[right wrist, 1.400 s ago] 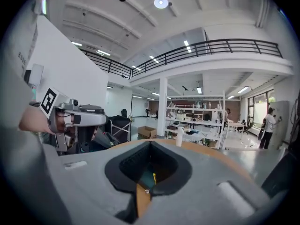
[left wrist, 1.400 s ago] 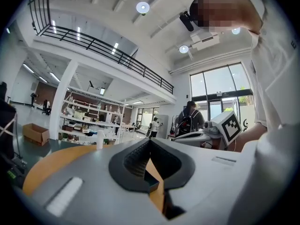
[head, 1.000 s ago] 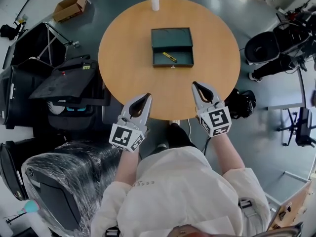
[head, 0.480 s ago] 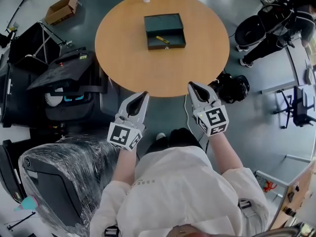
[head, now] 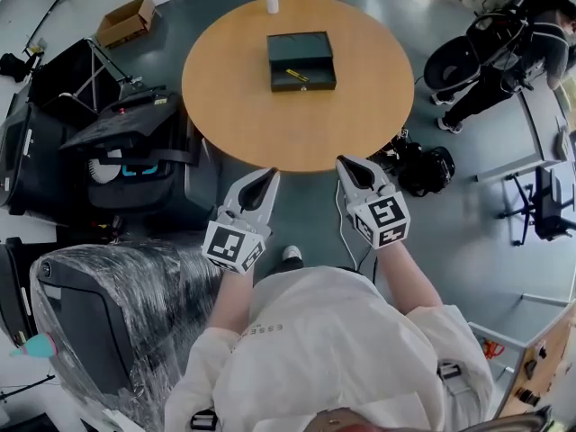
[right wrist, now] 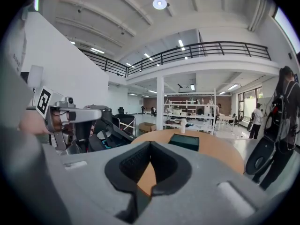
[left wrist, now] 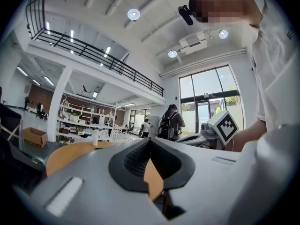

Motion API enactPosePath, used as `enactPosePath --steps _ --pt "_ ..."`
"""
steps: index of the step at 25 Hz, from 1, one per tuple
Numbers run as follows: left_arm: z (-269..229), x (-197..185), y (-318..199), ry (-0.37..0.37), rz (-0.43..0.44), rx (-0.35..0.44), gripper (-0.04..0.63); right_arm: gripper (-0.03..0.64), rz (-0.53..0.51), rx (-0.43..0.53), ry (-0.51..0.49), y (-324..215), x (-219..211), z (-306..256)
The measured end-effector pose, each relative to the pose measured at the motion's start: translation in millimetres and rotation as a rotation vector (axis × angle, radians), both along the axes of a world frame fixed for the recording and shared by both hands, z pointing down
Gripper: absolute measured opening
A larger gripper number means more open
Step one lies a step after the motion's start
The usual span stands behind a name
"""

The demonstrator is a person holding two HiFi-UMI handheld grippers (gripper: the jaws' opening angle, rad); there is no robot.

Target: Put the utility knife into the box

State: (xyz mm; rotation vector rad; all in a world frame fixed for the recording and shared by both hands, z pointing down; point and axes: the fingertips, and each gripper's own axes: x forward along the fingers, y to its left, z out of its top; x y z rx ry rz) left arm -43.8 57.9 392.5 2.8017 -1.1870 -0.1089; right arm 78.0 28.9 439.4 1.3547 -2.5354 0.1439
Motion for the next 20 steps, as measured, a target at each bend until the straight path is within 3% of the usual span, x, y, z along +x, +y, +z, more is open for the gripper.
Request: enactPosePath --steps 6,20 --pt "-6 10 12 0.002 -0.017 0.007 0.017 -0.008 -0.041 0.019 0.021 15 5 -7" --pt "-1 23 13 -0.031 -0.021 0.004 0.017 -0.008 -0.025 0.015 -0.005 28 15 -6"
